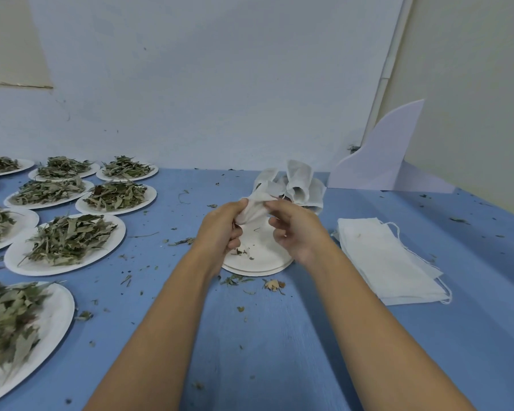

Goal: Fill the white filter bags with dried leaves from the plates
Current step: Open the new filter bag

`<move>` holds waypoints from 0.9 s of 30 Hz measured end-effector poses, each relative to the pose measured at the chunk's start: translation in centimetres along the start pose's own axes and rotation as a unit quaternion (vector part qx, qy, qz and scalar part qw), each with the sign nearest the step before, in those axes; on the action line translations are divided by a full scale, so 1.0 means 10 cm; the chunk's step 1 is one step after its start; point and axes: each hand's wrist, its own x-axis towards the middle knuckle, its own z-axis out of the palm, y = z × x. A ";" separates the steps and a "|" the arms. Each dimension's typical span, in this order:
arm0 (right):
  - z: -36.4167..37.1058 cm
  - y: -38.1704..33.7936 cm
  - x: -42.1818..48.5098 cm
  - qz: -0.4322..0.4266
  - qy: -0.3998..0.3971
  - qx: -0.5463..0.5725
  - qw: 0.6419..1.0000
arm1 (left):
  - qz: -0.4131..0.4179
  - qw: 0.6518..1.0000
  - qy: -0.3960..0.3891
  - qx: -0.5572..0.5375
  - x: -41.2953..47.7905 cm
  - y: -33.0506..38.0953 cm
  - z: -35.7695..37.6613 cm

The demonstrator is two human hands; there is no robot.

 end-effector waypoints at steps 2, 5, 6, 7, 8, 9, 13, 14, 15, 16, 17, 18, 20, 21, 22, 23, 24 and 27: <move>0.01 -0.03 -0.01 0.066 -0.062 0.051 0.995 | -0.007 1.000 0.019 -0.020 0.01 0.02 -0.01; 0.01 -0.02 -0.05 0.120 -0.132 0.023 0.984 | -0.032 0.992 0.030 -0.119 0.01 0.06 -0.02; 0.01 -0.01 -0.05 0.128 -0.146 0.004 0.981 | -0.046 0.986 0.035 -0.159 0.01 0.07 -0.03; 0.03 0.00 -0.05 0.132 -0.154 -0.009 0.979 | -0.060 0.980 0.037 -0.186 0.01 0.07 -0.05; 0.05 0.01 -0.05 0.131 -0.158 -0.017 0.979 | -0.071 0.977 0.031 -0.200 0.01 0.07 -0.06; 0.07 0.02 -0.06 0.126 -0.158 -0.018 0.979 | -0.079 0.975 0.017 -0.205 0.00 0.07 -0.06; 0.10 -0.01 -0.05 0.082 -0.152 0.024 0.985 | -0.051 0.984 -0.052 -0.163 -0.02 0.07 -0.10; 0.07 -0.02 -0.05 0.067 -0.151 0.026 0.986 | -0.034 0.987 -0.066 -0.139 -0.02 0.08 -0.11; 0.05 -0.04 -0.05 0.055 -0.148 0.024 0.987 | -0.018 0.991 -0.077 -0.111 -0.02 0.07 -0.12; 0.02 -0.03 -0.04 0.043 -0.144 0.018 0.989 | 0.000 0.994 -0.081 -0.073 -0.01 0.06 -0.12; 0.01 -0.03 -0.03 0.030 -0.137 0.004 0.990 | 0.018 0.997 -0.072 -0.024 0.00 0.04 -0.11; 0.00 -0.01 -0.01 0.010 -0.127 -0.024 0.992 | 0.035 0.998 -0.052 0.032 0.01 0.02 -0.10; 0.02 0.02 0.00 -0.037 -0.104 -0.090 0.990 | 0.059 0.991 -0.008 0.122 0.03 -0.02 -0.06; 0.03 0.03 0.00 -0.052 -0.096 -0.108 0.988 | 0.066 0.987 0.004 0.149 0.03 -0.02 -0.05; 0.03 0.05 0.01 -0.060 -0.093 -0.112 0.987 | 0.071 0.984 0.010 0.165 0.04 -0.03 -0.04; 0.03 0.05 0.01 -0.061 -0.092 -0.108 0.988 | 0.073 0.982 0.010 0.172 0.05 -0.04 -0.04; 0.03 0.05 0.02 -0.061 -0.092 -0.103 0.989 | 0.073 0.982 0.006 0.174 0.05 -0.05 -0.04; 0.01 0.06 0.05 -0.049 -0.084 -0.087 0.991 | 0.067 0.983 -0.003 0.170 0.03 -0.05 -0.02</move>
